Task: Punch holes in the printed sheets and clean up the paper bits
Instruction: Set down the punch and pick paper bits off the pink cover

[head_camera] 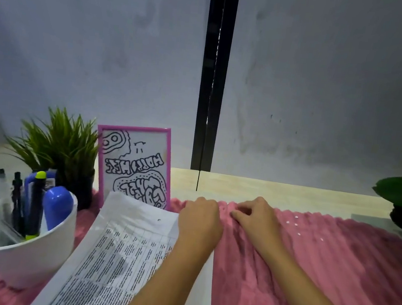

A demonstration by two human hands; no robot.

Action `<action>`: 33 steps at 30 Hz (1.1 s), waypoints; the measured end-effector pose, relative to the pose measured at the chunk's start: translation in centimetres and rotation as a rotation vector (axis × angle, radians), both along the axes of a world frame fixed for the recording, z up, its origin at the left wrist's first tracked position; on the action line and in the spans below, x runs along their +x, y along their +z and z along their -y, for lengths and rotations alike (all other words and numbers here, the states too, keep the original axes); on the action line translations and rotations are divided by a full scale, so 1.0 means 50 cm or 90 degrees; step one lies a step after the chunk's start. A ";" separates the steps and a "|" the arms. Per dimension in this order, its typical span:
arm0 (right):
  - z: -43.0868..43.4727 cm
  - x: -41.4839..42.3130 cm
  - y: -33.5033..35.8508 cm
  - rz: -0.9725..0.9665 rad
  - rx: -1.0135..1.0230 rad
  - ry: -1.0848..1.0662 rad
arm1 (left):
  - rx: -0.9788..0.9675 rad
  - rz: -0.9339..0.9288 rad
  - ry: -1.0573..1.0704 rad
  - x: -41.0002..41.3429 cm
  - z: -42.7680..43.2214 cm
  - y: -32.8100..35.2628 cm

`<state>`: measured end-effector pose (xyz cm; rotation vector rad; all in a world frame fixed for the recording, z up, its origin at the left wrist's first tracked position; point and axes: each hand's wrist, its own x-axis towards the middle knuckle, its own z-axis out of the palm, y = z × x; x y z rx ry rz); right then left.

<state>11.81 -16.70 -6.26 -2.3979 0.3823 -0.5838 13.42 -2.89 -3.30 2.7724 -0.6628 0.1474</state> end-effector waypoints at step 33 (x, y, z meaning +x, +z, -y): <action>0.027 0.085 -0.006 0.011 -0.027 -0.073 | 0.091 0.015 0.050 0.025 0.010 0.017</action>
